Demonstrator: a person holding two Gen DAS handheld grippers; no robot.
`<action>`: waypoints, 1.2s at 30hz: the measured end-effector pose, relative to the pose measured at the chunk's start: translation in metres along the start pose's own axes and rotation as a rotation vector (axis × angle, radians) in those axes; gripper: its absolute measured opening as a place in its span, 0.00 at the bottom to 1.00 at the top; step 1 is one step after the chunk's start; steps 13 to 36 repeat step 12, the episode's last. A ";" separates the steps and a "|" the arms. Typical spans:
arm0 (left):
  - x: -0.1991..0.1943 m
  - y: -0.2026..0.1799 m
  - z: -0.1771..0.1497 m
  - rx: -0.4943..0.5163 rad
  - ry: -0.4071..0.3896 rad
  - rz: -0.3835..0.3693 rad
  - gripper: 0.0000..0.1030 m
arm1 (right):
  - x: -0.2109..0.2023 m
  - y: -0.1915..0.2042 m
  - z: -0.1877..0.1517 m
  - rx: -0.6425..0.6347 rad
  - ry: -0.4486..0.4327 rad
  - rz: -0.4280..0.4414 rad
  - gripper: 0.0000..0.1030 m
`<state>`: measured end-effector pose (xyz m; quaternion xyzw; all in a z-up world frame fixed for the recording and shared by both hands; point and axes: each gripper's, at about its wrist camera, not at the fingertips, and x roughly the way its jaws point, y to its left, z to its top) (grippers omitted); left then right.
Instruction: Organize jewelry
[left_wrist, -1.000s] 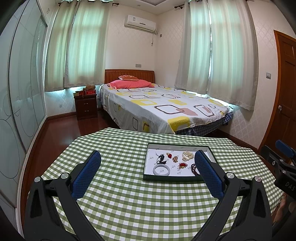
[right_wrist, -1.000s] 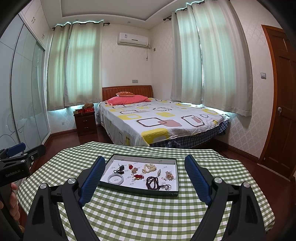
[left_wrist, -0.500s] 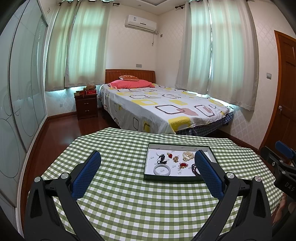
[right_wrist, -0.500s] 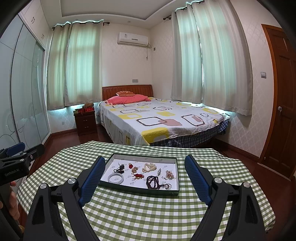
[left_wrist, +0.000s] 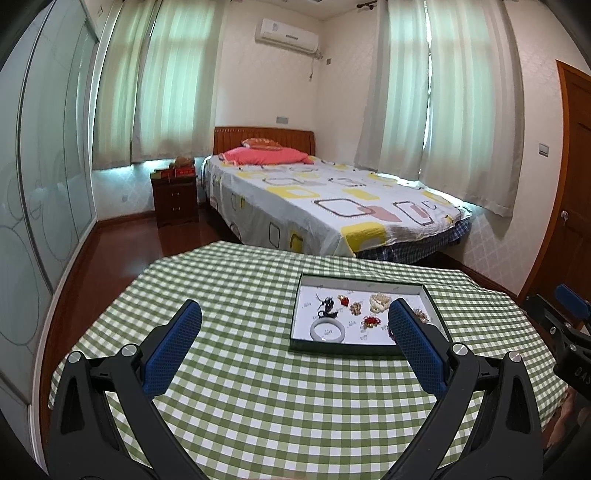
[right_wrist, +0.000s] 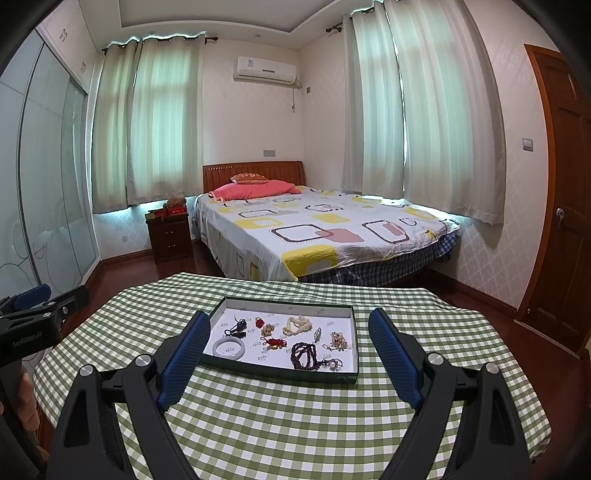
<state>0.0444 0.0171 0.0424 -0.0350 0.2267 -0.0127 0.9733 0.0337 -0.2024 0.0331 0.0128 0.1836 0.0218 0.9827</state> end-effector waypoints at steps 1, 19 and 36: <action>0.002 0.000 -0.001 -0.001 0.010 -0.001 0.96 | 0.002 0.000 -0.001 0.000 0.005 0.000 0.82; 0.074 0.016 -0.023 0.004 0.127 0.036 0.96 | 0.037 -0.033 -0.018 0.038 0.065 -0.032 0.82; 0.074 0.016 -0.023 0.004 0.127 0.036 0.96 | 0.037 -0.033 -0.018 0.038 0.065 -0.032 0.82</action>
